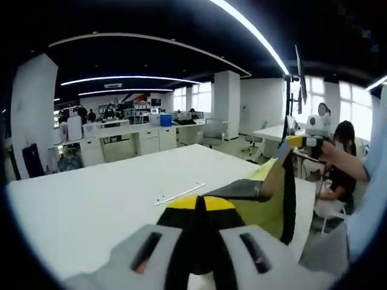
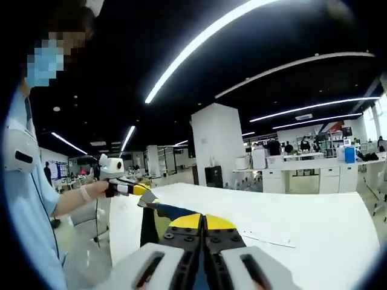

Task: Fold the garment on the visible template until the final outline fits inside the template.

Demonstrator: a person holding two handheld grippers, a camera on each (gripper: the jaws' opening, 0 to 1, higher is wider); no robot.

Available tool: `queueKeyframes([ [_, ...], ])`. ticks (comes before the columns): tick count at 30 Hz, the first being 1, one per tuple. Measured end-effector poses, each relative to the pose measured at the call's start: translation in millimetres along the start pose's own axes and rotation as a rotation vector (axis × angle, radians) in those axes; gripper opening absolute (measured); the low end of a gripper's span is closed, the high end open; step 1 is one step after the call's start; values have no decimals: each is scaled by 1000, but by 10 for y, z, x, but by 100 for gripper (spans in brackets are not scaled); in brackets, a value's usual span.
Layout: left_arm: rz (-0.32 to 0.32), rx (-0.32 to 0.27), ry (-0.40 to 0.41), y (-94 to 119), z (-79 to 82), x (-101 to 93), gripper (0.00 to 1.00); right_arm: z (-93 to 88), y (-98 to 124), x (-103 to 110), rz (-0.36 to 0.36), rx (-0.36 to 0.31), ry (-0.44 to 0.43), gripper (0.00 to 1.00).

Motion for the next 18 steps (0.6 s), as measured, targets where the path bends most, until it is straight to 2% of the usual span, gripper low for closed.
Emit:
queueKeyframes([
  [9, 20, 91, 40, -506, -318, 416, 0, -474, -352, -364, -3, 131, -54, 0],
  [13, 33, 131, 80, -754, -544, 580, 0, -730, -506, -491, -4, 168, -71, 0],
  [14, 35, 152, 82, -832, -624, 632, 0, -831, -546, -527, -11, 192, -110, 0],
  [16, 41, 188, 94, -953, -749, 723, 0, -946, -630, -585, -7, 197, -112, 0],
  [18, 46, 195, 99, -1033, -824, 760, 0, -1072, -698, -634, -11, 220, -126, 0],
])
Point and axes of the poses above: the point that each gripper's makers call its tool centre point, and the gripper's own axes: y roughly backward along the fingers, x roughly to its left, z roughly out of its top, the point moved 6 cm from there along y, roughly backward along the fingers, and after that the axes turned 12 degrees about y, right-handed, at the moved point
